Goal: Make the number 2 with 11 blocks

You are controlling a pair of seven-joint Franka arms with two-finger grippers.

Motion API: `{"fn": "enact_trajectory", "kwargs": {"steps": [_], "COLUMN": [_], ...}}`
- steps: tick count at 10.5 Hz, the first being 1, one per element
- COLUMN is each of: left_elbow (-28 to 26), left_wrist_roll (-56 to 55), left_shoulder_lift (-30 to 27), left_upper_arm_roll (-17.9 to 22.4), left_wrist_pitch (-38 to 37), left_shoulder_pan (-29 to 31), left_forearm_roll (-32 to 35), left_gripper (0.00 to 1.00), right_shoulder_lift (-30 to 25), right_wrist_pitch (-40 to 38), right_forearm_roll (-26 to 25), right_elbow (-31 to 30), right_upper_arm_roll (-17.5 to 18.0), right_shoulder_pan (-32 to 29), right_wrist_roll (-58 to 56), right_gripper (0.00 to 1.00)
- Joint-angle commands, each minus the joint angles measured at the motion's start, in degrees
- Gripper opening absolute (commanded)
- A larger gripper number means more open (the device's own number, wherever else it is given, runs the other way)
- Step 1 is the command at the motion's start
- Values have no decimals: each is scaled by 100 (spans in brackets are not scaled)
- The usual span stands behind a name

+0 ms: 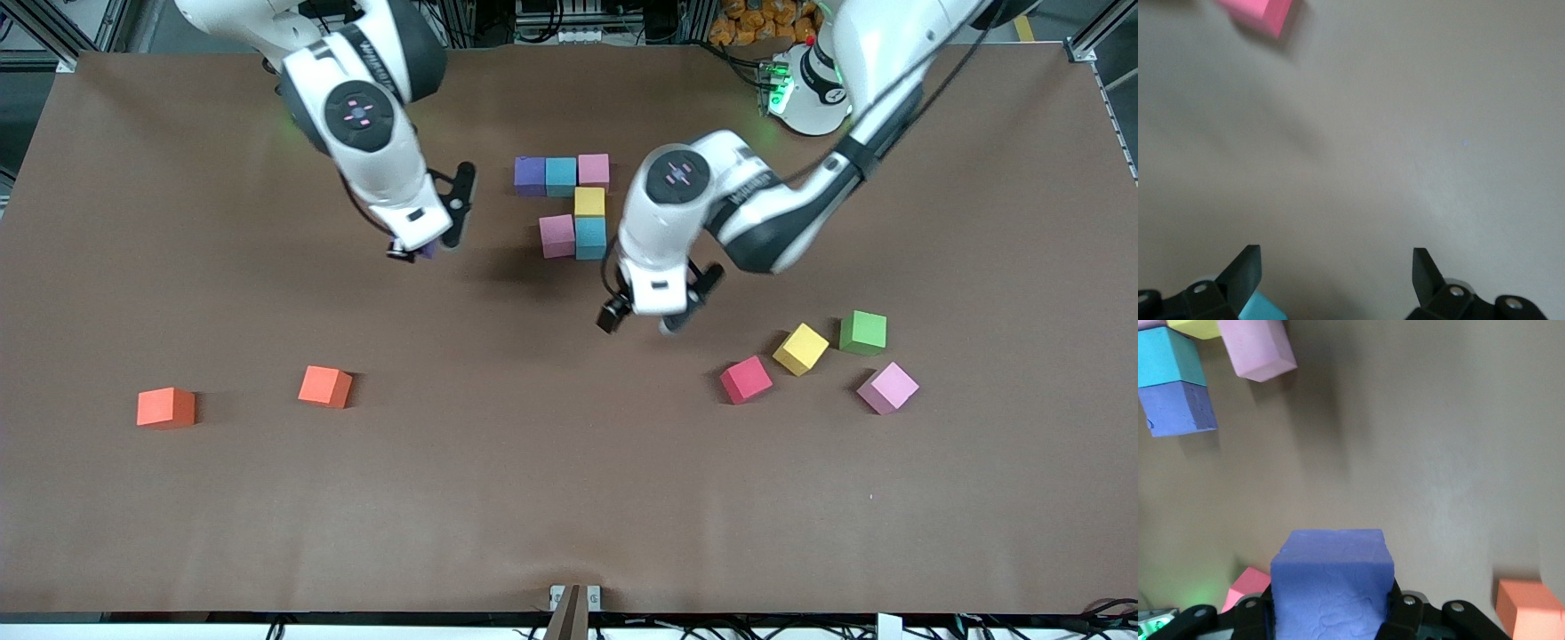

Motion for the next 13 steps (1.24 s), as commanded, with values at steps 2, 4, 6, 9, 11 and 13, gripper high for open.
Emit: {"fn": "enact_trajectory", "kwargs": {"steps": [2,4,6,9,11,13], "left_elbow": [-22,-49,-58,-49,-14,-14], "left_wrist_roll": [1502,2634,3533,4149,4274,4239], "left_shoulder_lift": [253,236,227,271,376,438], "left_upper_arm_roll": [399,541,779,1078,1113,1140], "left_wrist_pitch": [-32,-312,-358,-331,-261,-261], "left_shoulder_pan": [198,346,531,610,716,716], "left_forearm_roll": [213,213,213,371,371,354], "left_gripper": [100,100,100,100,100,100], "right_shoulder_lift": [45,291,607,1055,1232,1381], "right_wrist_pitch": [1132,1660,2161,2699,2936,3165], "right_forearm_roll": [-7,-7,-7,2,28,212], "right_elbow": [-754,-931,-1071,-1178,-1178,-1178], "right_upper_arm_roll": [252,261,253,253,261,261], "right_shoulder_pan": [140,350,631,905,958,1019], "right_wrist_roll": [-404,-563,-546,-484,-475,-458], "right_gripper": [0,0,0,0,0,0]}}
